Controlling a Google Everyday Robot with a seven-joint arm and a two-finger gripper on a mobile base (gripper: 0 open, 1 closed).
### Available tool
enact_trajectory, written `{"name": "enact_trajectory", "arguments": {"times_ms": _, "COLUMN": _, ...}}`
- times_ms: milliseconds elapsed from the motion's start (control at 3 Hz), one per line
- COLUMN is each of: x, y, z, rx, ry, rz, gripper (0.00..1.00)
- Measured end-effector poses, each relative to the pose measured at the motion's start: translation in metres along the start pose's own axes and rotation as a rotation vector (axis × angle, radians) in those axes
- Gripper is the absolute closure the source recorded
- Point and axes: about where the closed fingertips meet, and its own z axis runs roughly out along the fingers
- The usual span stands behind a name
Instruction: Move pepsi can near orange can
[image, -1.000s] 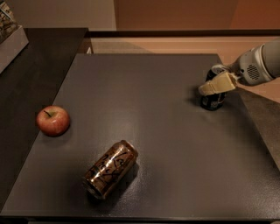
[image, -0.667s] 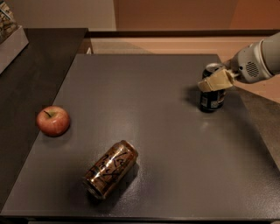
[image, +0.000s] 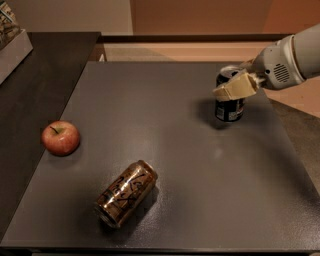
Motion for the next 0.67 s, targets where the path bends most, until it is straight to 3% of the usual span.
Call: {"name": "enact_trajectory", "arguments": {"times_ms": 667, "x": -0.018, "y": 0.047, "z": 0.013, "rx": -0.079, "ry": -0.105, "rz": -0.027, "gripper": 1.0}}
